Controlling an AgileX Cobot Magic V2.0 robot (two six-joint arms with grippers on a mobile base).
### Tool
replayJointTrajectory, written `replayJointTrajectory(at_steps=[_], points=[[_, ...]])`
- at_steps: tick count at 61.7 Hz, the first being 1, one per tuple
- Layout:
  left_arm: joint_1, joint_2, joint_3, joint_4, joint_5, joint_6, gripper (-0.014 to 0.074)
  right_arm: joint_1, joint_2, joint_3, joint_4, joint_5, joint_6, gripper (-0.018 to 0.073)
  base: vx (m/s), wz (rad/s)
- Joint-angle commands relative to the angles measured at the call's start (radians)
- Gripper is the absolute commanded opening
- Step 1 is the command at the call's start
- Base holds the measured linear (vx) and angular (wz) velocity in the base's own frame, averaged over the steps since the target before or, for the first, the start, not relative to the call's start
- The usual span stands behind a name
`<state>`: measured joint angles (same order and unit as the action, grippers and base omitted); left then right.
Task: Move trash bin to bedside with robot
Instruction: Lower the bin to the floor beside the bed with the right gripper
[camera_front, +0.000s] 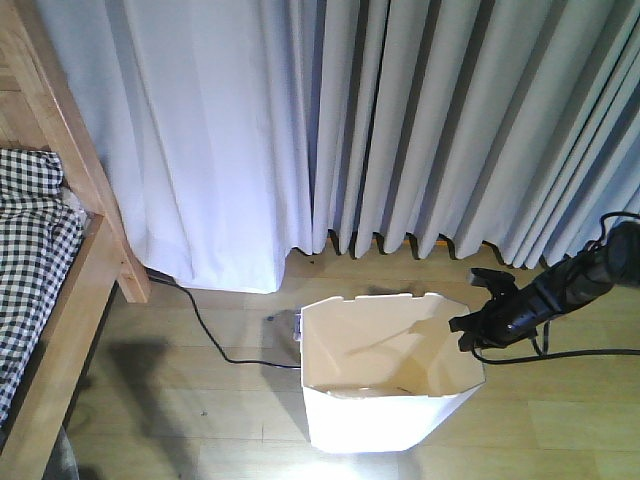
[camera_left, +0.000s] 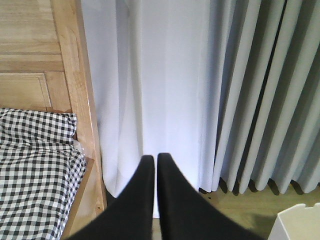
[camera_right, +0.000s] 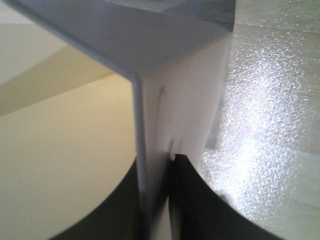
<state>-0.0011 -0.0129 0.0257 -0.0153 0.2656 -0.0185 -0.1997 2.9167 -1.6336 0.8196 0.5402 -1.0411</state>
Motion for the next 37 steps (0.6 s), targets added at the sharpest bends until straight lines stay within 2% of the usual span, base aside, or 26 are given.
replayJointTrajectory(at_steps=[1,15,26,37], points=[[-0.002,-0.015,0.019,-0.003,-0.069,-0.004,-0.0006,-0.001,-0.037,-0.086,0.01,0.118,0.028,0.0011,0.0,0.0],[-0.002,-0.015,0.019,-0.003,-0.069,-0.004,-0.0006,0.036,0.069,-0.246,-0.119,0.158,0.136,0.0016,0.0,0.0],[-0.002,-0.015,0.019,-0.003,-0.069,-0.004,-0.0006,0.046,0.14,-0.318,-0.138,0.165,0.189,0.0019,0.0,0.0],[-0.002,-0.015,0.019,-0.003,-0.069,-0.004,-0.0006,0.046,0.184,-0.355,-0.137,0.172,0.195,0.0022,0.0,0.0]])
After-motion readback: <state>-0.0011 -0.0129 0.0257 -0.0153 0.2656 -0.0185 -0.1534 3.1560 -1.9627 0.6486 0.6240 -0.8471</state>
